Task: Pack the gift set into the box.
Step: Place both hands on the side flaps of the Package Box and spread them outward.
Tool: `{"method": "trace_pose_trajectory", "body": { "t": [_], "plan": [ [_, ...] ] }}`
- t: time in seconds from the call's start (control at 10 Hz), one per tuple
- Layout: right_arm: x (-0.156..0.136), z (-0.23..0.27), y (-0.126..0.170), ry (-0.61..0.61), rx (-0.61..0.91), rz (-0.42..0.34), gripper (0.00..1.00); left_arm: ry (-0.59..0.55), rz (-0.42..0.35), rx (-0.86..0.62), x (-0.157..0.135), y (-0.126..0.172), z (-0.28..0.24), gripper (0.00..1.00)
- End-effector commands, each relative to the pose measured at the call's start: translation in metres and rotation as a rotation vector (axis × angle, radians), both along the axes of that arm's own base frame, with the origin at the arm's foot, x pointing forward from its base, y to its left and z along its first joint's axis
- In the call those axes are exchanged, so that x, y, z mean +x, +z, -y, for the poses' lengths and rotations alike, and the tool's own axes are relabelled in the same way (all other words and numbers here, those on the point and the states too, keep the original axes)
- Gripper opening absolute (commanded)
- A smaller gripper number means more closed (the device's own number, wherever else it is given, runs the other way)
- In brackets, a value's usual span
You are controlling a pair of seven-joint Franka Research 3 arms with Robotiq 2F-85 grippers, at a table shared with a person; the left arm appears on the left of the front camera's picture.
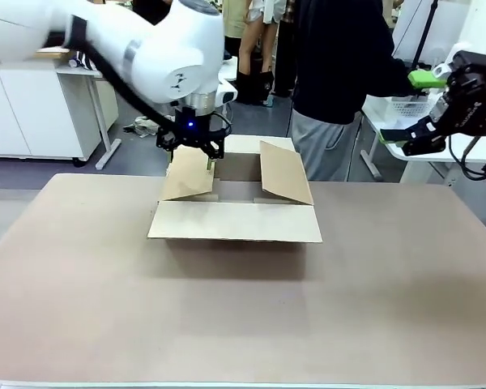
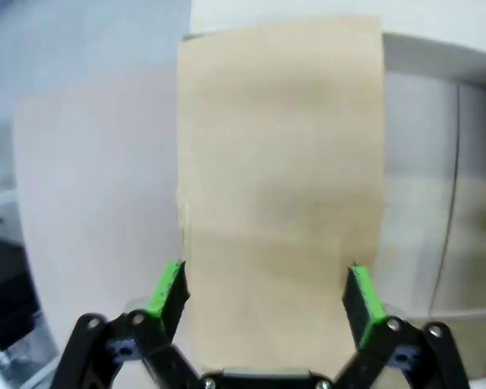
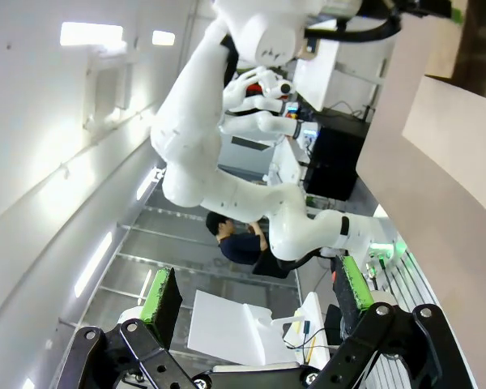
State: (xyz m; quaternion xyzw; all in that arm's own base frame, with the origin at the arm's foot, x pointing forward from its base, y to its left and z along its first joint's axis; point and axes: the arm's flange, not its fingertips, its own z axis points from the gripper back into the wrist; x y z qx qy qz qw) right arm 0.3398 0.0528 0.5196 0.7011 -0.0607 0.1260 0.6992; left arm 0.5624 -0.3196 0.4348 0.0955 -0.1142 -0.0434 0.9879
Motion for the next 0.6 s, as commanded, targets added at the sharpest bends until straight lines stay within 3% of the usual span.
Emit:
{"method": "trace_pose_trajectory", "body": {
  "t": [0.0, 0.5],
  "plan": [
    [0.001, 0.0, 0.001, 0.007, 0.01, 0.026, 1.0, -0.006, -0.03, 0.033, 0.026, 0.008, 0.037, 1.0],
    [0.001, 0.0, 0.001, 0.007, 0.01, 0.026, 1.0, 0.014, -0.064, 0.049, 0.034, -0.008, 0.045, 1.0]
  ]
}}
